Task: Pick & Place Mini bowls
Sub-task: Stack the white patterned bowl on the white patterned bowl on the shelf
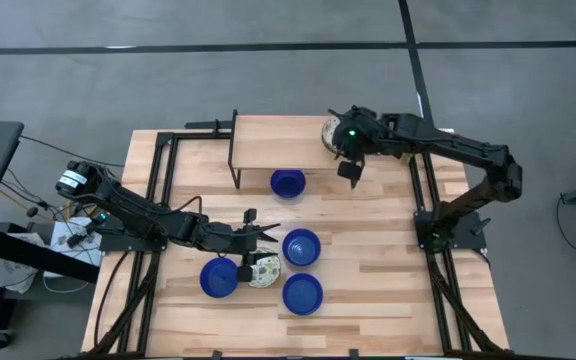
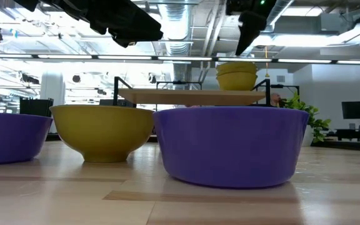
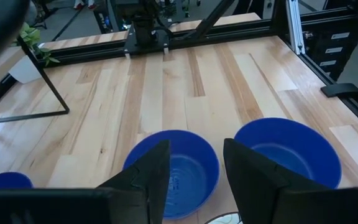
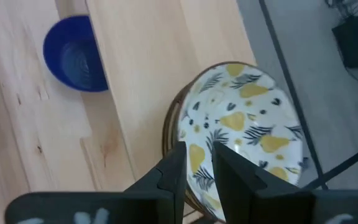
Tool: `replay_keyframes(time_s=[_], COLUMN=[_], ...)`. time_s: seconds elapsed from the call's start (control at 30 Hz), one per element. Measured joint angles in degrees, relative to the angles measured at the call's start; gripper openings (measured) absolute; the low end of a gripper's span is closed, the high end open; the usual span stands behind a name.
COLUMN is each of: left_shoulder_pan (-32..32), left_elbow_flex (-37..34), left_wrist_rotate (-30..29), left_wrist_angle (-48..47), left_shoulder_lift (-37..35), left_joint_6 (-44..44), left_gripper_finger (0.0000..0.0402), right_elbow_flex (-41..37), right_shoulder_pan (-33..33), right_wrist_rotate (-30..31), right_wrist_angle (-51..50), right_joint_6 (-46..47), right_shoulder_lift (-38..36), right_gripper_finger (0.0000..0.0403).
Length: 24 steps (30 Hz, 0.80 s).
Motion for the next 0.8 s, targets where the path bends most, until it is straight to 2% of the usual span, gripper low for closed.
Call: replay_keyframes(time_s=[0.3,0.4,0.5,0.63,0.8], left_shoulder_pan=[0.0,0.0,0.0,0.0,0.0], left_elbow_flex=[0.0,0.0,0.0,0.0,0.0], left_wrist_rotate=[0.0,0.0,0.0,0.0,0.0], left_wrist_angle=[0.0,0.0,0.0,0.0,-0.1], left_shoulder_lift=[0.0,0.0,0.0,0.0,0.0], left_joint_6=[0.0,0.0,0.0,0.0,0.0], left_gripper_finger=[0.0149,0.0149,0.0149,0.0149,0.0149], right_elbow_flex=[0.0,0.0,0.0,0.0,-4.1], right_shoulder_pan=[0.4,1.1,2.2,5.4,12.5], right_wrist_rotate=[-0.7,-2.6,-7.3,-14.0,-15.0], right_wrist_angle=[0.1,0.1,0.1,0.1,2.3], right_joint_6=[1.9,3.7,5.9,6.6,5.9], right_shoulder_lift=[-6.2,-7.7,-9.1,-10.2,-12.4], right_gripper_finger=[0.0069,0.0069,0.0069,0.0069,0.0068])
